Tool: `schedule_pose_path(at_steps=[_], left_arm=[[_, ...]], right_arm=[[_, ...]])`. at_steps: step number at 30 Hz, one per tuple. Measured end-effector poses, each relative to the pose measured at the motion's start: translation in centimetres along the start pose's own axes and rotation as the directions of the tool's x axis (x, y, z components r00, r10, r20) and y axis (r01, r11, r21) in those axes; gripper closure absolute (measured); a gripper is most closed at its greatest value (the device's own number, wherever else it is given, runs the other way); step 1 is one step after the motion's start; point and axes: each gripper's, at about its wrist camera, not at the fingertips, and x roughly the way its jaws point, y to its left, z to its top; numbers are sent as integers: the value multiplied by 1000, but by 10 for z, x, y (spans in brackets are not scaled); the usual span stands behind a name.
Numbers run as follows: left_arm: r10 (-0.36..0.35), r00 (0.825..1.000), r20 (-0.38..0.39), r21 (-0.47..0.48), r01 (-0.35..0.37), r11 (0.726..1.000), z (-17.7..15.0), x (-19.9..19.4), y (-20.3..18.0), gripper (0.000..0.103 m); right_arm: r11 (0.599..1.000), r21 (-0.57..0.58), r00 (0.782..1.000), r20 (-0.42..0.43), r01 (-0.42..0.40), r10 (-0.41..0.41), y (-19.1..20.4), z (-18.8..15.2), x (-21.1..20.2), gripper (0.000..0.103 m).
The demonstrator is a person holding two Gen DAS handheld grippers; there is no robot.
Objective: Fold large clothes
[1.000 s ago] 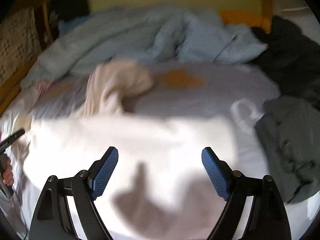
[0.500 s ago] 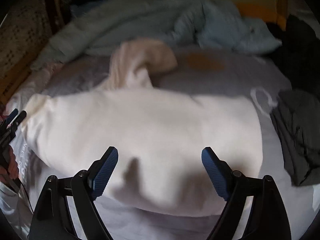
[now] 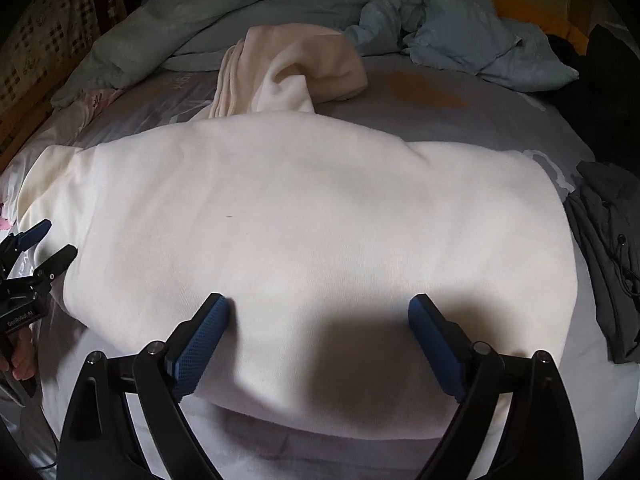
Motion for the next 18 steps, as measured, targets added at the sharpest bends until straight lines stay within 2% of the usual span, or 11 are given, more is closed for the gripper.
schedule_pose_path(at_steps=[5,10,13,15,18], left_arm=[[-3,999,40,5,3,1000,-4,-1,-1,12],[7,998,66,5,-7,1000,-4,-1,-1,5],[8,996,86,-9,-8,1000,-5,-4,0,5],[11,993,120,-28,-7,1000,-3,-14,2,6],[-9,977,213,-56,21,998,8,-38,4,6]], right_arm=[[1000,-3,1000,0,11,-11,2,3,4,11],[1000,-5,1000,1,10,-10,1,3,4,11],[1000,-7,1000,3,8,-8,1,4,5,11],[1000,-1,1000,15,3,-3,1,4,3,11],[999,35,995,96,-30,27,-2,6,-11,11]])
